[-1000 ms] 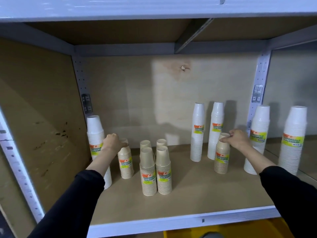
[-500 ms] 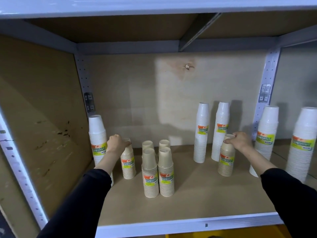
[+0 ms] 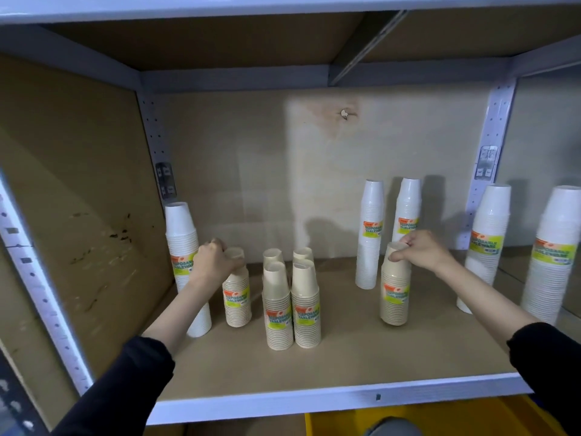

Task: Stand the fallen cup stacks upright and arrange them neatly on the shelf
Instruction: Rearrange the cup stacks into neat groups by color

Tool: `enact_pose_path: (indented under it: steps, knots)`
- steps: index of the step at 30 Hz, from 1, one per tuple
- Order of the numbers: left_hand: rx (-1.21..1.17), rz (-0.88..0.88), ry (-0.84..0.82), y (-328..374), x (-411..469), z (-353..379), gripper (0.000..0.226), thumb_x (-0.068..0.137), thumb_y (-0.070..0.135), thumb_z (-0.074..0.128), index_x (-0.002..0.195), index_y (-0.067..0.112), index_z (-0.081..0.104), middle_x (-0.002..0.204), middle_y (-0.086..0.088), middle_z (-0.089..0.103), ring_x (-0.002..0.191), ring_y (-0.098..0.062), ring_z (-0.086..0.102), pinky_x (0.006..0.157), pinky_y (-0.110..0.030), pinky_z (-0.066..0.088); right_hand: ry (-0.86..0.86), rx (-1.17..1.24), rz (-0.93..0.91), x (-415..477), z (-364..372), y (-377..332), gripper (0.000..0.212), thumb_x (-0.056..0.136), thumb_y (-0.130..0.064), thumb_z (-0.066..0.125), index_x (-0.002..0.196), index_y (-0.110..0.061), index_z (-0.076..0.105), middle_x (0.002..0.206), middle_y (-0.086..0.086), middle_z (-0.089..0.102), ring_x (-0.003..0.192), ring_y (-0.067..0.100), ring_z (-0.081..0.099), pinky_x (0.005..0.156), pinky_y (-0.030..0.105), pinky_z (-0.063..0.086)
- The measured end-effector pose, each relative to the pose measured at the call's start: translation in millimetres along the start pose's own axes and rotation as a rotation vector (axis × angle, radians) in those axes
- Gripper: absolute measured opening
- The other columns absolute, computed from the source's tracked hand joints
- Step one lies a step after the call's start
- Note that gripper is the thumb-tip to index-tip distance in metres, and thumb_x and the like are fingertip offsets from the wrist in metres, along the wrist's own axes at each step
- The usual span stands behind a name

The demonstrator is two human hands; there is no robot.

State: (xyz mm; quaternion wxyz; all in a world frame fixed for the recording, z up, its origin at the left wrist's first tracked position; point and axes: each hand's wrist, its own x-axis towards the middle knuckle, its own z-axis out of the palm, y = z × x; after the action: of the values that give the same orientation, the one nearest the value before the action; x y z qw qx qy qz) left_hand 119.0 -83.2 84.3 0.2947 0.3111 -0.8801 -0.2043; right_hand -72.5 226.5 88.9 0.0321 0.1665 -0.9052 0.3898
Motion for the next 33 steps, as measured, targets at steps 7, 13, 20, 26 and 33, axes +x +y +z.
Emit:
enact_pose_path:
  steps: [7, 13, 20, 26, 33]
  knots:
    - [-0.044, 0.041, -0.019, 0.4, -37.4, -20.2, 0.038, 0.073, 0.021, 0.070, 0.099, -0.003, 0.056, 0.098, -0.021, 0.064, 0.092, -0.034, 0.058, 0.066, -0.029, 0.039, -0.076, -0.017, -0.063, -50.3, 16.8, -34.2, 0.032, 0.057, -0.014, 0.078, 0.072, 0.007, 0.059, 0.069, 0.020, 0.050, 0.071, 0.030, 0.053, 0.064, 0.028, 0.038]
    - [-0.104, 0.053, -0.016, -2.7, -65.6, -45.3, 0.035, 0.071, 0.023, 0.071, 0.098, 0.003, 0.060, 0.093, -0.011, 0.063, 0.088, -0.027, 0.056, 0.073, -0.031, 0.044, -0.131, 0.057, -0.130, -86.2, 20.3, -52.5, 0.030, 0.061, -0.014, 0.081, 0.085, -0.008, 0.065, 0.072, -0.001, 0.054, 0.073, 0.016, 0.054, 0.054, 0.019, 0.037]
    - [-0.200, 0.162, -0.069, 13.0, -93.3, -46.2, 0.027, 0.068, 0.019, 0.077, 0.086, 0.013, 0.058, 0.066, 0.005, 0.054, 0.070, -0.016, 0.053, 0.062, -0.023, 0.041, -0.171, 0.105, -0.208, -110.7, 35.2, -74.8, 0.037, 0.058, -0.019, 0.083, 0.091, -0.011, 0.067, 0.071, -0.008, 0.057, 0.073, 0.011, 0.055, 0.060, 0.021, 0.046]
    - [-0.219, 0.178, -0.111, 33.3, -98.1, -20.0, 0.025, 0.064, 0.026, 0.077, 0.083, 0.017, 0.062, 0.071, 0.003, 0.060, 0.074, -0.017, 0.056, 0.067, -0.023, 0.041, -0.183, 0.117, -0.236, -117.0, 57.4, -88.6, 0.037, 0.059, -0.021, 0.083, 0.091, -0.013, 0.067, 0.082, -0.001, 0.062, 0.077, 0.012, 0.057, 0.065, 0.023, 0.042]
    - [-0.269, 0.152, -0.122, 33.9, -93.2, -2.1, 0.035, 0.065, 0.026, 0.078, 0.093, 0.010, 0.065, 0.071, 0.003, 0.057, 0.075, -0.017, 0.057, 0.069, -0.024, 0.044, -0.180, 0.146, -0.226, -111.8, 79.5, -87.7, 0.036, 0.057, -0.022, 0.083, 0.088, -0.014, 0.068, 0.080, -0.002, 0.063, 0.073, 0.011, 0.056, 0.055, 0.015, 0.039]
